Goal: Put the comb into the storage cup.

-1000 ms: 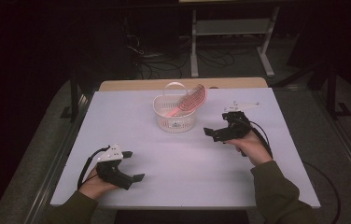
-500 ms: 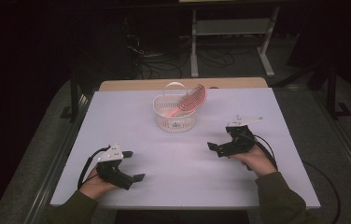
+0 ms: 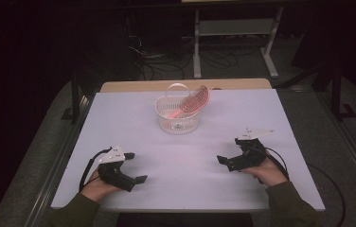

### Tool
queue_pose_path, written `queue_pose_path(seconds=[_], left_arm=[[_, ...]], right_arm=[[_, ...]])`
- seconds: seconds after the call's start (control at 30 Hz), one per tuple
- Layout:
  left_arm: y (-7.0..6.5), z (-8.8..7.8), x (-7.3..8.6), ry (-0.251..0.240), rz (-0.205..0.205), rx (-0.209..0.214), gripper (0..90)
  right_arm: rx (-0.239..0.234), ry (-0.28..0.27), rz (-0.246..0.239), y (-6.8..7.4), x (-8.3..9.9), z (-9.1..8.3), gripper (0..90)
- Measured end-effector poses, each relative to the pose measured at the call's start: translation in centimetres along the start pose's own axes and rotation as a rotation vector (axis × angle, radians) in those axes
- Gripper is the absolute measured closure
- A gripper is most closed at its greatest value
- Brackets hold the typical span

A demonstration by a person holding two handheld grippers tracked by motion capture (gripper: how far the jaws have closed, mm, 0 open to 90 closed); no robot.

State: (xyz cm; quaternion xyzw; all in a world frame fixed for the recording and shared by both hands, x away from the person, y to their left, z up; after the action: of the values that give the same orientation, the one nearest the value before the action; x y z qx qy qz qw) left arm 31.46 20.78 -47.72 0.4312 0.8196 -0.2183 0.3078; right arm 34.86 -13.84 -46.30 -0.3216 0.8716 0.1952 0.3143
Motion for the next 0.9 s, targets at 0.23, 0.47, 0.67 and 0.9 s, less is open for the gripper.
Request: queue_pose_path(seconds=[0.23,0.47,0.67,0.9], left_arm=[[0.0,0.0,0.0,-0.001,0.0,0.001,0.0],[0.0,0.0,0.0,-0.002,-0.001,0.0,0.0],[0.0,0.0,-0.1,-0.003,-0.001,0.0,0.0],[0.0,0.0,0.0,-0.003,-0.001,0.002,0.0]], right_arm=[[-0.009,0.01,0.004,0.5,1.2,0.0,0.0],[-0.009,0.001,0.013,0.9,2.2,-0.2,0.0],[-0.005,0.007,0.021,0.9,3.1,-0.3,0.0],[-0.002,0.019,0.03,0.9,3.9,-0.4,0.0]])
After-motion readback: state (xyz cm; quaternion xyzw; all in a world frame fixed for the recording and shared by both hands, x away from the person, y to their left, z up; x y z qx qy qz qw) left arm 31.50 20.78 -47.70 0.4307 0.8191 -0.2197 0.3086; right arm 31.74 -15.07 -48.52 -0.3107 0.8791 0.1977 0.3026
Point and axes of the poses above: each handheld gripper's, and its own axes: z roughly forward along the jaws, x roughly out of its underside, y roughly to its left, the point moved 7 cm from there along z, roughly forward along the jaws, and after that the axes turned 10 degrees about y, right-handed, at the moved point
